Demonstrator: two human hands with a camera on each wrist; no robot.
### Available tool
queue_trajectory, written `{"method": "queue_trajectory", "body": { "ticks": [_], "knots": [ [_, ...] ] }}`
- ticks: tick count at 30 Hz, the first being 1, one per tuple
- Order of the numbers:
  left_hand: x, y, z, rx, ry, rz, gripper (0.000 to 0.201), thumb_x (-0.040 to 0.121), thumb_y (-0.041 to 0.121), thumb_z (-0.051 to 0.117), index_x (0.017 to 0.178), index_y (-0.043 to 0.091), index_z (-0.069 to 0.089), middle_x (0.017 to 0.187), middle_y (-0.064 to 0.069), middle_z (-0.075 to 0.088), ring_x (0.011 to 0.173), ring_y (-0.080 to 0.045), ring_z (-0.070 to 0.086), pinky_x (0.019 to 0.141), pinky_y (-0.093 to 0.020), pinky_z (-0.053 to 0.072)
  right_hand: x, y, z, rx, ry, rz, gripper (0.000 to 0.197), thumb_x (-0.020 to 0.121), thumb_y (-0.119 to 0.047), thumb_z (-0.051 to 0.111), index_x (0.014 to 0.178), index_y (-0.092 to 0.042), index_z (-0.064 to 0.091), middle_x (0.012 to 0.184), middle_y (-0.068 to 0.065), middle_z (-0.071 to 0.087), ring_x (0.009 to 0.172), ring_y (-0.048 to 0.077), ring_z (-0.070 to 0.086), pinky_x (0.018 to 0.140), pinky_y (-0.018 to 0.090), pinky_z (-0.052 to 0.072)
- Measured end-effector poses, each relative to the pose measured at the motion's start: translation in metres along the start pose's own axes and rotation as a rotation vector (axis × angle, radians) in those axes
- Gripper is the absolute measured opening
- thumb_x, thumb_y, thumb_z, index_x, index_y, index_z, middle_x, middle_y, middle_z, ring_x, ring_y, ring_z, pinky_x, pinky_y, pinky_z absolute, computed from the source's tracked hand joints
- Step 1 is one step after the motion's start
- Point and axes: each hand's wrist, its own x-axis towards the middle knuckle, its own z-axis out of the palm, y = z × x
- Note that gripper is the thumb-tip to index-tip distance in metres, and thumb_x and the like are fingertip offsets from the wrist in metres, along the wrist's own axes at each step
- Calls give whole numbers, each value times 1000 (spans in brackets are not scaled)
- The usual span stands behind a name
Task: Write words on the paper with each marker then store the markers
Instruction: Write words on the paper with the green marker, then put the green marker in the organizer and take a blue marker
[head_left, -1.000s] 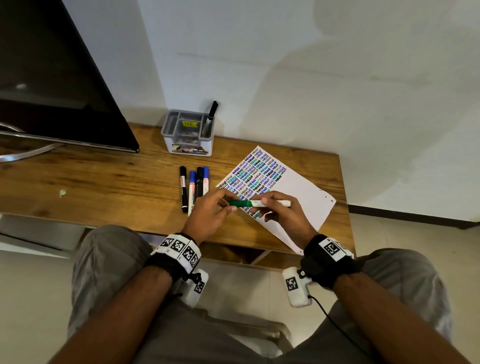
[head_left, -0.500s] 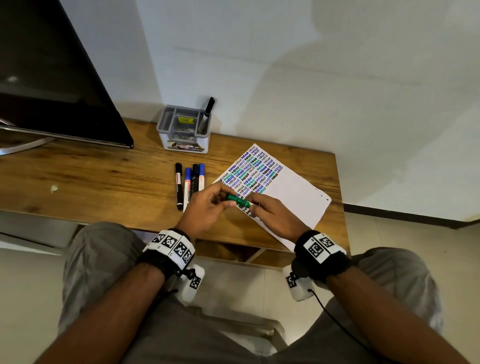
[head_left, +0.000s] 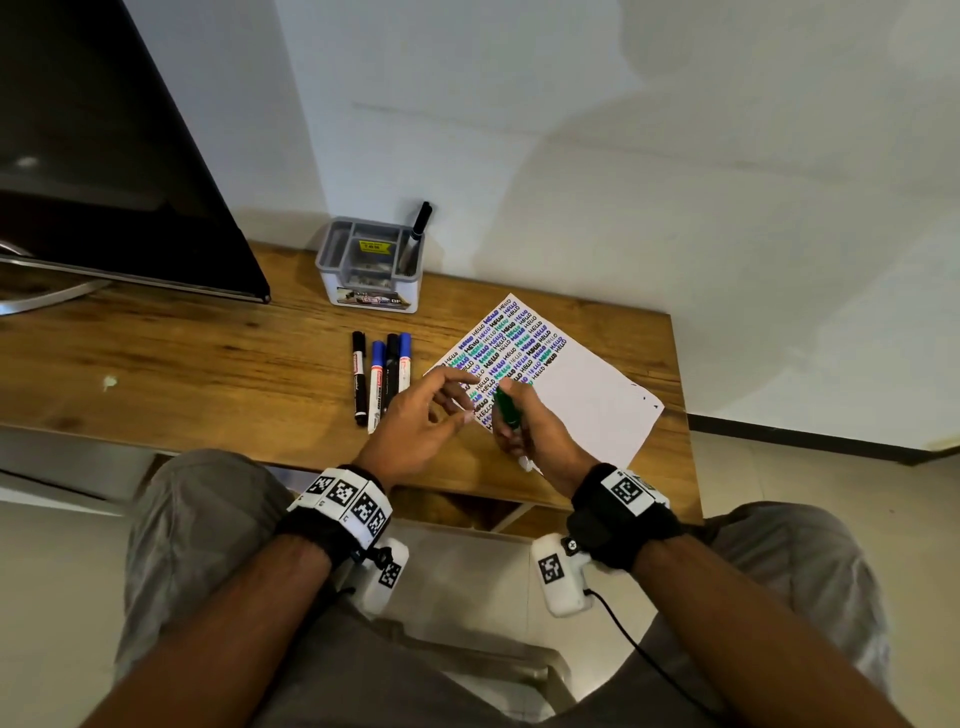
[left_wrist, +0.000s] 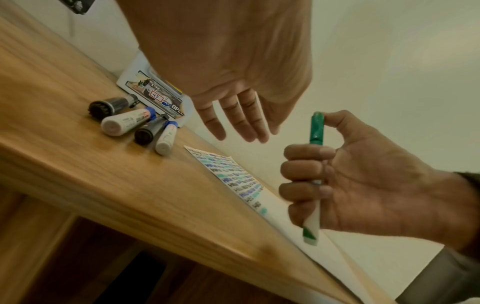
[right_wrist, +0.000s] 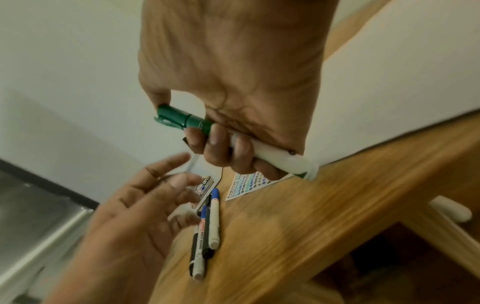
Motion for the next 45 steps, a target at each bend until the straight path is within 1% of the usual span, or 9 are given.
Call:
{"method": "queue_trajectory", "body": {
  "ticks": [4,11,16,19,22,27,33,38,45],
  "knots": [
    [0,-18,-2,302,-46,121,21,91,9,66,108,20,65,100,10,63,92,-6,59,81,-30,52,3,0,-4,285,-30,91,52,88,-57,39,56,-16,34,51,-2,25,52,17,12,60,36,10],
    [0,-24,0,472,-106,172,15,92,17,64,106,23,64,111,6,65,104,-9,59,85,-44,52,5,-1,-9,399,27,115,57,98,-59,34,61,-16,40,52,-3,26,55,16,13,54,29,23],
    [1,-25,-2,545,-102,110,17,93,23,61,109,28,62,118,9,63,114,-11,54,90,-45,47,14,-14,-7,117,15,-22,33,104,-42,47,90,-13,54,70,3,52,59,13,46,55,26,39],
    [1,-23,-5,650,-82,72,18,95,28,58,113,28,61,126,8,59,121,-14,49,94,-39,37,31,-36,-8,-201,50,-110,32,102,-39,54,89,-10,62,94,6,73,85,20,71,76,33,60],
    [2,-23,-13,736,-14,42,18,94,30,58,112,31,60,123,10,56,116,-15,49,93,-40,35,56,-66,-9,-454,114,-211,32,96,-46,63,88,-15,68,90,8,74,82,17,70,80,36,54],
    [4,-23,-32,764,86,-118,23,95,32,56,118,35,59,128,11,51,123,-15,43,91,-38,27,91,-114,-2,-527,129,-400,8,93,-23,70,99,-19,71,84,2,74,71,11,66,65,23,53],
    [3,-27,-39,745,111,-192,21,95,36,55,115,39,58,129,15,49,122,-13,45,90,-36,26,135,-143,17,-495,223,-477,14,95,-8,62,104,-12,72,88,9,76,69,10,67,56,15,49],
    [2,-28,-41,730,117,-206,20,96,38,52,115,39,57,129,16,48,121,-10,45,92,-35,27,170,-138,31,-696,239,-431,10,89,-25,66,94,-20,72,82,2,74,78,21,70,77,44,59],
    [4,-29,-43,715,129,-215,21,97,40,49,117,38,56,128,16,46,120,-9,44,95,-35,29,196,-134,45,-792,199,-375,21,78,-39,64,96,-27,69,91,3,75,87,24,71,80,49,60]
  ]
}}
